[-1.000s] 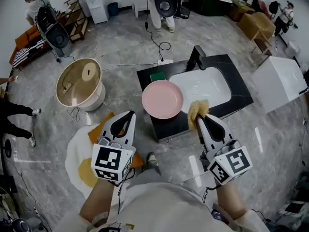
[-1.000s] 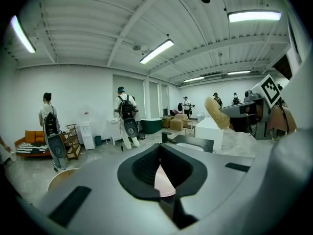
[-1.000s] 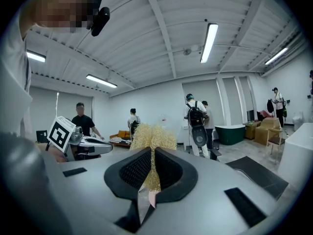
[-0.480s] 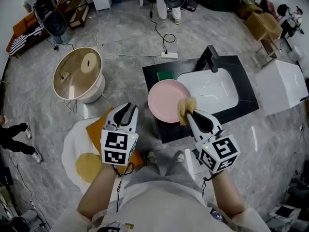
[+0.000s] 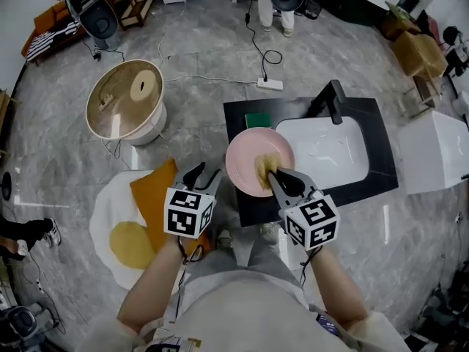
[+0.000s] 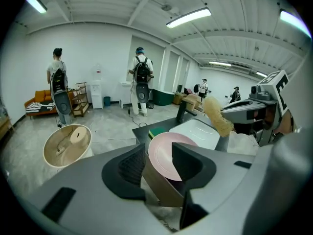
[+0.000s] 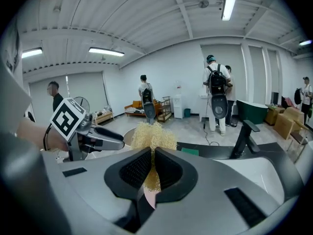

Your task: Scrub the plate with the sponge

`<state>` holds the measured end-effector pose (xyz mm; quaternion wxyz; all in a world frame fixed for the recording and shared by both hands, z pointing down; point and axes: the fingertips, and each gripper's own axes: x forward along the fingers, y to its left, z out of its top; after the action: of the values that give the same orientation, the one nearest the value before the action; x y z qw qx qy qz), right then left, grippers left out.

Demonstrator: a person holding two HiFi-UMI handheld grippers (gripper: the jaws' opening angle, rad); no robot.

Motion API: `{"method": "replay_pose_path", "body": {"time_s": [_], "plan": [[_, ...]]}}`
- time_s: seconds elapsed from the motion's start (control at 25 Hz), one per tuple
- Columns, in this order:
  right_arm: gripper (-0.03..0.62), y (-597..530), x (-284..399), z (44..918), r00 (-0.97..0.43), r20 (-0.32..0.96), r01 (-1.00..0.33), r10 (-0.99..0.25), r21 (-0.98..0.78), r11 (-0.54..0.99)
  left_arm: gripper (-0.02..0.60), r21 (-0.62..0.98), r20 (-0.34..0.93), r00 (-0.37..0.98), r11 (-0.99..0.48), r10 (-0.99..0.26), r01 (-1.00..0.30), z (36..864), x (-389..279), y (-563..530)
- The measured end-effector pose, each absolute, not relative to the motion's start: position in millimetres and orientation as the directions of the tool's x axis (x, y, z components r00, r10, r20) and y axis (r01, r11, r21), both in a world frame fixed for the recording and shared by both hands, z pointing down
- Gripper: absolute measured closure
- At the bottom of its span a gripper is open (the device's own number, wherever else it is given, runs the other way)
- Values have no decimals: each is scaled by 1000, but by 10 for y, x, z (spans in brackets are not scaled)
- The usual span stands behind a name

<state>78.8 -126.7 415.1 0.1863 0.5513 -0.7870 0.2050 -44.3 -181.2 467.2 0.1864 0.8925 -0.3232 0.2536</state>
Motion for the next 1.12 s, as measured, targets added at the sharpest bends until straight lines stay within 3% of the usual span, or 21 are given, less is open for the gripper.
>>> {"method": "replay_pose_path", "body": {"time_s": [0.56,1.12], "plan": [[546,-1691,807,5091,-513,665,-801,-542,-145,581,393,262,720,515,-505,-465,-822,5549,-233,-2004],[546,-1680,828,5904,-524,768,-720,-369,-168,673,393,341,788,468,-349,-399,-873,6235,-28,-1919]]}}
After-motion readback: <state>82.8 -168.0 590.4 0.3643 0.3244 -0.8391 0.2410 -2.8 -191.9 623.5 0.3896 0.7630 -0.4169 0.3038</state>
